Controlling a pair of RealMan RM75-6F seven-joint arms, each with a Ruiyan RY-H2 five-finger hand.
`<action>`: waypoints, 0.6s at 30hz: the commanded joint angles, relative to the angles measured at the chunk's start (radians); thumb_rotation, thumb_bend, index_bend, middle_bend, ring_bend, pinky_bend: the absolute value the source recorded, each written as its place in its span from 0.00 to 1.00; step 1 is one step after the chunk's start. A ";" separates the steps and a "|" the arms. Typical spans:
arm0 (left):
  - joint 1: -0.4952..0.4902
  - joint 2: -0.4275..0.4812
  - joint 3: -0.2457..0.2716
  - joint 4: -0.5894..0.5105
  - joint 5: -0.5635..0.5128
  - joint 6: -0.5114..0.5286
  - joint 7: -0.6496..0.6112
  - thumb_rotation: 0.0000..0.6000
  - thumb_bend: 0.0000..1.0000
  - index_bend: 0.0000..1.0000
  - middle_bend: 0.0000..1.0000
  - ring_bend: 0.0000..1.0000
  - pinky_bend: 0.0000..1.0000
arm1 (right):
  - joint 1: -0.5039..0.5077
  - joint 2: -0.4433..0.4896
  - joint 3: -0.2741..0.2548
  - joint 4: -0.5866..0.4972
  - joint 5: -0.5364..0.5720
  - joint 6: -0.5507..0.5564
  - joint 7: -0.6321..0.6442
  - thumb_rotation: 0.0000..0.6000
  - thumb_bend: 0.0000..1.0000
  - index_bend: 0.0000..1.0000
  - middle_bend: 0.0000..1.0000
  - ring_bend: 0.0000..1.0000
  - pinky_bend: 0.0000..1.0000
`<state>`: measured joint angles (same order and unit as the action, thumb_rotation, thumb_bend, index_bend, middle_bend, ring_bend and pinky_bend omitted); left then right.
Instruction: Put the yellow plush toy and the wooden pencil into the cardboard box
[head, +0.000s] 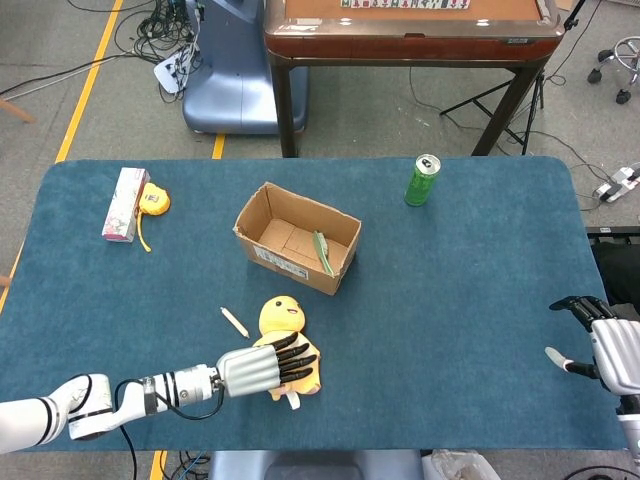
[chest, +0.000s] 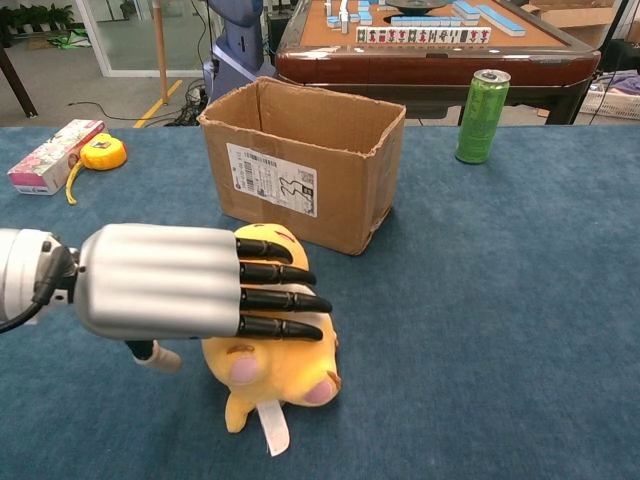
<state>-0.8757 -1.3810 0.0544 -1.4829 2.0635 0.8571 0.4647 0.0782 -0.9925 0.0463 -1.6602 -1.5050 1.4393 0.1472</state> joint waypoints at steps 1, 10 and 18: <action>0.000 -0.009 0.006 0.007 -0.011 -0.009 0.020 1.00 0.08 0.07 0.00 0.00 0.11 | 0.000 0.000 0.000 0.000 0.000 -0.001 0.001 1.00 0.15 0.34 0.33 0.24 0.47; 0.000 -0.052 0.040 0.060 0.014 0.054 0.025 1.00 0.08 0.26 0.24 0.12 0.12 | 0.000 0.002 0.001 0.000 0.001 0.000 0.005 1.00 0.15 0.34 0.33 0.24 0.47; 0.004 -0.085 0.067 0.114 0.034 0.121 -0.002 1.00 0.20 0.40 0.38 0.23 0.24 | -0.001 0.003 0.001 0.001 0.001 0.001 0.009 1.00 0.15 0.34 0.33 0.24 0.47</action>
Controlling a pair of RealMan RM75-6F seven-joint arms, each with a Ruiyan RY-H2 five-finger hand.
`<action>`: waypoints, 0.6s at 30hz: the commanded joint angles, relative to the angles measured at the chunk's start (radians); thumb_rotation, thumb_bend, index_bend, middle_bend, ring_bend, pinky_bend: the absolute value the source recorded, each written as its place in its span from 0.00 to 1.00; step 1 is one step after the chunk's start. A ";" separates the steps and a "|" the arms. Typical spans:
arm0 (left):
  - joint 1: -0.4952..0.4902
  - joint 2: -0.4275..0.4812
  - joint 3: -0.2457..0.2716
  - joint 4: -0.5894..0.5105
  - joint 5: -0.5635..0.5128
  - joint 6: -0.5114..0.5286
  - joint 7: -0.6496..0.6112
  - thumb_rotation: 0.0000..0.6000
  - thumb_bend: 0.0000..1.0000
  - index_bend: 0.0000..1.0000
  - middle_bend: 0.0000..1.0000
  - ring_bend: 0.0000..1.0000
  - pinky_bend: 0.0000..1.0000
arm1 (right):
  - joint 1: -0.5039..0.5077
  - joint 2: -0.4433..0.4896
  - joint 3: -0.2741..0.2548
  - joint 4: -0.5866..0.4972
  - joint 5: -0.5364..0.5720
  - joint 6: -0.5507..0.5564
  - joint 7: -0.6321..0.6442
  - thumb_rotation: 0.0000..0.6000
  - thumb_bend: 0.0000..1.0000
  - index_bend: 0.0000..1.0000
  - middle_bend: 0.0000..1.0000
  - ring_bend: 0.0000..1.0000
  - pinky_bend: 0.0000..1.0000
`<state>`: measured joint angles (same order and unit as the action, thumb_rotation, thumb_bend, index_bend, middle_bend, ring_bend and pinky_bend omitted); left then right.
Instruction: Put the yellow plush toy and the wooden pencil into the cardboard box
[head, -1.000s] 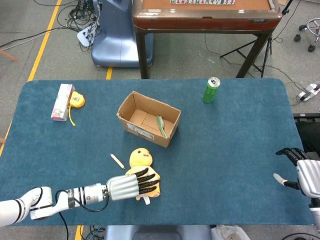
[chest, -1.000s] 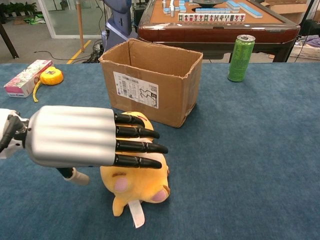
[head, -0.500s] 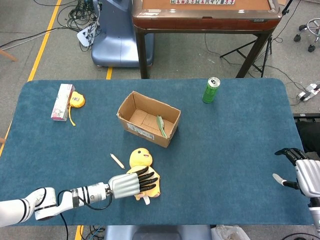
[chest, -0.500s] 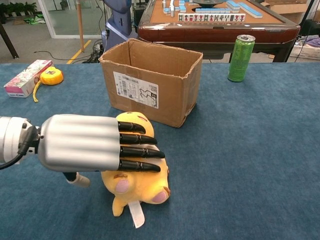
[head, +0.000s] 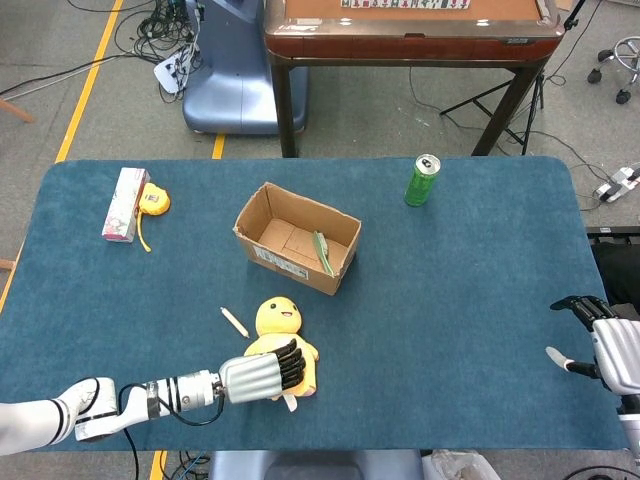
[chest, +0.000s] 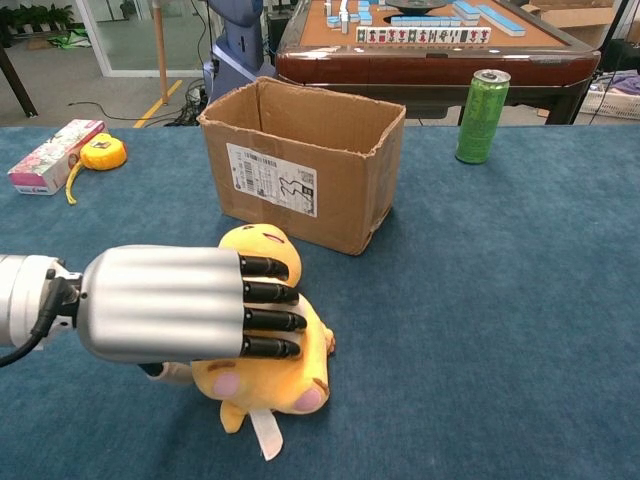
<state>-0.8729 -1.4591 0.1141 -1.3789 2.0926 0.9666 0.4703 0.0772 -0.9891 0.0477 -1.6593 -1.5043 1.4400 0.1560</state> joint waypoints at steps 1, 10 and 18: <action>0.002 -0.010 0.011 0.015 0.006 0.021 -0.015 1.00 0.23 0.40 0.38 0.23 0.26 | 0.000 0.000 0.000 0.000 0.000 0.000 0.000 1.00 0.15 0.34 0.33 0.24 0.47; 0.015 0.007 0.025 0.013 0.009 0.110 -0.055 1.00 0.56 0.45 0.43 0.29 0.38 | 0.004 -0.004 0.001 0.002 0.006 -0.010 -0.004 1.00 0.15 0.34 0.33 0.24 0.47; 0.055 0.055 0.018 -0.076 -0.035 0.171 -0.068 1.00 0.61 0.48 0.47 0.31 0.41 | 0.005 -0.007 0.001 0.001 0.007 -0.012 -0.008 1.00 0.15 0.34 0.33 0.24 0.47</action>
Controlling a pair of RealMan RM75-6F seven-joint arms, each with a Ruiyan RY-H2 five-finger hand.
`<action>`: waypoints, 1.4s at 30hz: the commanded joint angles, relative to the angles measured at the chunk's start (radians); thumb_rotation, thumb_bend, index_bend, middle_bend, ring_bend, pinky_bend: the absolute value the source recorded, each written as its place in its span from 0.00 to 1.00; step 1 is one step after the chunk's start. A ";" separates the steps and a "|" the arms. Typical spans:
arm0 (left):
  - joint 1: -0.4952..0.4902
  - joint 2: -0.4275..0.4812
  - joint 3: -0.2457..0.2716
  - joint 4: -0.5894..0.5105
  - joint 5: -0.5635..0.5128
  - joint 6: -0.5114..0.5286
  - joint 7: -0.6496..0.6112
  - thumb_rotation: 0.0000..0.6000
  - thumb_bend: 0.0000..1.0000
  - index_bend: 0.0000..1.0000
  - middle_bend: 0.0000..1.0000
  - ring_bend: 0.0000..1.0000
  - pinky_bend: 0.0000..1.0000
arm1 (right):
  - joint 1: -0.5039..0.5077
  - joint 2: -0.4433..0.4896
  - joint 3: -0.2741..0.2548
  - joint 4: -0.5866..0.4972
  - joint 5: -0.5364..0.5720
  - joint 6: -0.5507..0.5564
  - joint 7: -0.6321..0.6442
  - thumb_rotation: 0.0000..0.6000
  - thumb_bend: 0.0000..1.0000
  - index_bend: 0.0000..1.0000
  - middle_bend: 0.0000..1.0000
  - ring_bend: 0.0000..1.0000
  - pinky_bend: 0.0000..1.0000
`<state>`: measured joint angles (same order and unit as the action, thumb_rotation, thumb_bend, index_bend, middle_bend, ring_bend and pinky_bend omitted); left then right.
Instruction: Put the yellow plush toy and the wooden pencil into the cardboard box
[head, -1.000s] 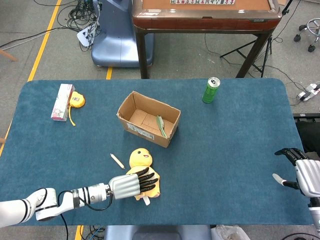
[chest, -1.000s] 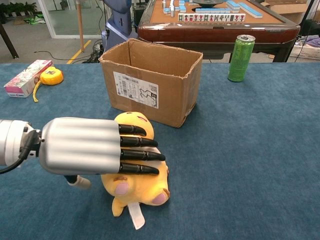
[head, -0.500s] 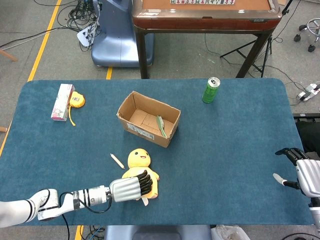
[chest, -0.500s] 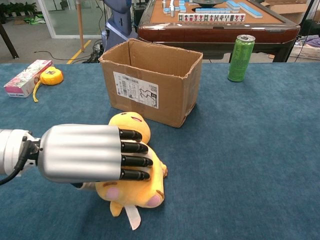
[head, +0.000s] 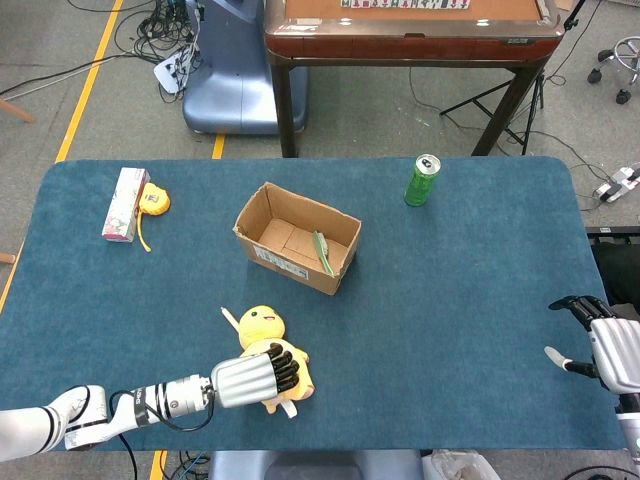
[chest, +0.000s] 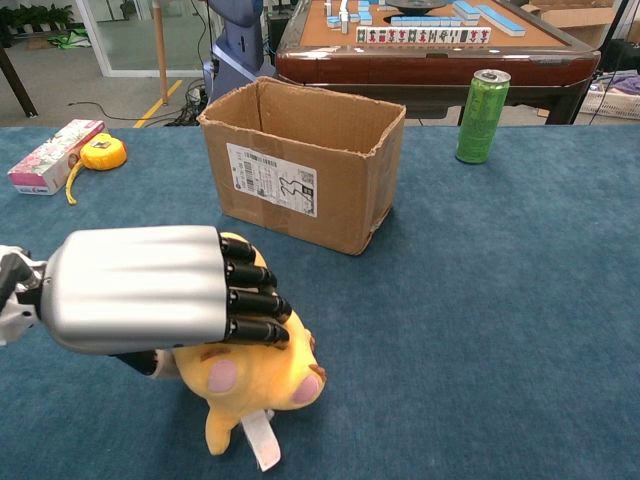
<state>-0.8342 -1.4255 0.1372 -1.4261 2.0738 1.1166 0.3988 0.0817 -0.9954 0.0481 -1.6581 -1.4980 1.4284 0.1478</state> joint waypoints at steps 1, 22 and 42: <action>0.022 0.029 -0.008 -0.040 -0.022 0.028 0.006 1.00 0.62 0.48 0.47 0.32 0.42 | 0.000 0.000 0.000 0.000 0.001 -0.001 0.000 1.00 0.15 0.34 0.33 0.24 0.47; 0.114 0.114 -0.158 -0.160 -0.206 0.163 -0.010 1.00 0.65 0.60 0.61 0.38 0.44 | 0.001 0.000 0.000 0.004 -0.003 0.000 0.010 1.00 0.15 0.35 0.33 0.24 0.47; 0.090 0.093 -0.330 -0.243 -0.275 0.204 0.127 1.00 0.65 0.60 0.62 0.37 0.45 | 0.005 -0.003 0.000 0.007 0.002 -0.010 0.009 1.00 0.15 0.35 0.33 0.24 0.47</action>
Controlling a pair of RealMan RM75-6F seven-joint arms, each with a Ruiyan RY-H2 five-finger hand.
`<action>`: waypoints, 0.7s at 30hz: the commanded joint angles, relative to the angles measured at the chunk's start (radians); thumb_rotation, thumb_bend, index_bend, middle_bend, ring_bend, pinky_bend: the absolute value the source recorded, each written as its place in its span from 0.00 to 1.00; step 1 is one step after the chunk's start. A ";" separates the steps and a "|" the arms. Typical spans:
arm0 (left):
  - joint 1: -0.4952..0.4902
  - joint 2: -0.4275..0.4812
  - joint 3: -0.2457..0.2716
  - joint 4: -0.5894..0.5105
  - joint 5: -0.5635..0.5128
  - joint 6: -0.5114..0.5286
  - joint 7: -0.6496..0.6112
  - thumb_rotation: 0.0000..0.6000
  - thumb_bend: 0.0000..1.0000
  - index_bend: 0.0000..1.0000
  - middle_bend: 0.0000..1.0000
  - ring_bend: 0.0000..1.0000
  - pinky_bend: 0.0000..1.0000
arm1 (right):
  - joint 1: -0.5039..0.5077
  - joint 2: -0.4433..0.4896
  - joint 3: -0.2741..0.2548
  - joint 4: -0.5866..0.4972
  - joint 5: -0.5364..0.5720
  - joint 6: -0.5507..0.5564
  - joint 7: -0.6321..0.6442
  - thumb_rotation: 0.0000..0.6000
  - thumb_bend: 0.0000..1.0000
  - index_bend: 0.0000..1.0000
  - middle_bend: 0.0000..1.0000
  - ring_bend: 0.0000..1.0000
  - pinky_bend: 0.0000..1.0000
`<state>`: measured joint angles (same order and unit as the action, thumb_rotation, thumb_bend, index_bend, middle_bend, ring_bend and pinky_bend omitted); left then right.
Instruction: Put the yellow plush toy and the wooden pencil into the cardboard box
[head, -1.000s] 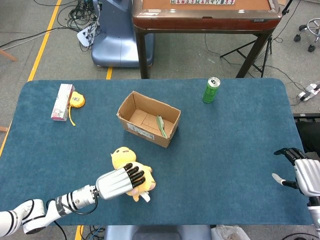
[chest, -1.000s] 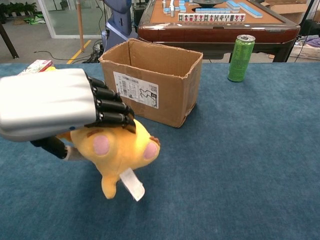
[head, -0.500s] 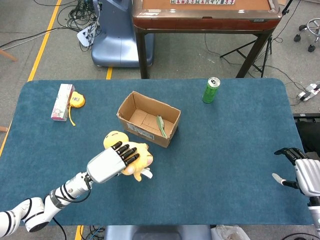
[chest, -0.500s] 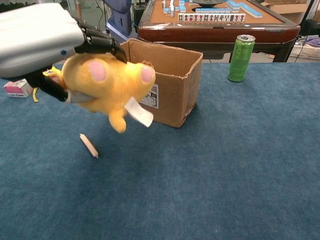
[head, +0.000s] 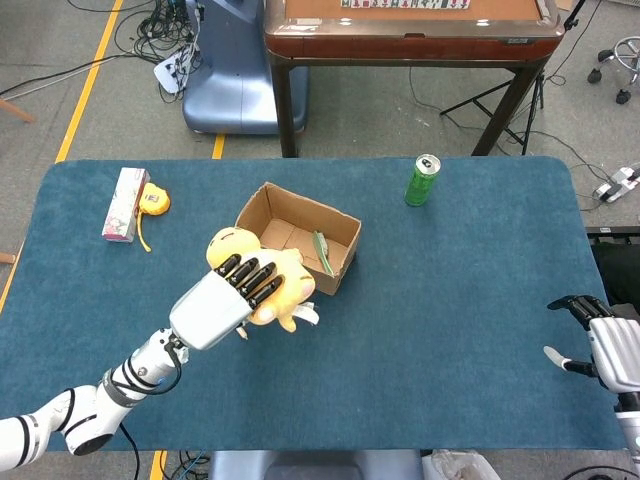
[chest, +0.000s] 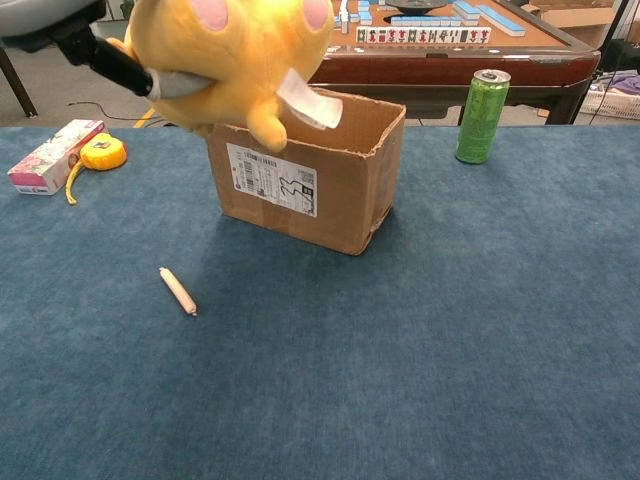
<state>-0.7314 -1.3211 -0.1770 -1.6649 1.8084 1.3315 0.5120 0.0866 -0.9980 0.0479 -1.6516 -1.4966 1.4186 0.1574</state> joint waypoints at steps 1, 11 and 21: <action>-0.021 -0.021 -0.025 -0.002 -0.018 -0.021 0.019 1.00 0.65 0.60 0.62 0.37 0.45 | 0.001 -0.001 0.000 0.000 0.000 -0.001 -0.001 1.00 0.15 0.35 0.33 0.24 0.47; -0.107 -0.103 -0.111 0.082 -0.123 -0.120 0.121 1.00 0.65 0.56 0.61 0.36 0.45 | 0.001 0.006 0.000 0.000 0.004 -0.005 0.012 1.00 0.15 0.35 0.33 0.24 0.47; -0.168 -0.189 -0.145 0.150 -0.188 -0.151 0.181 1.00 0.65 0.53 0.59 0.35 0.45 | 0.007 0.006 -0.003 -0.001 0.006 -0.023 0.010 1.00 0.14 0.35 0.33 0.24 0.47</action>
<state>-0.8897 -1.4982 -0.3175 -1.5267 1.6318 1.1891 0.6795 0.0933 -0.9912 0.0451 -1.6521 -1.4902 1.3965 0.1681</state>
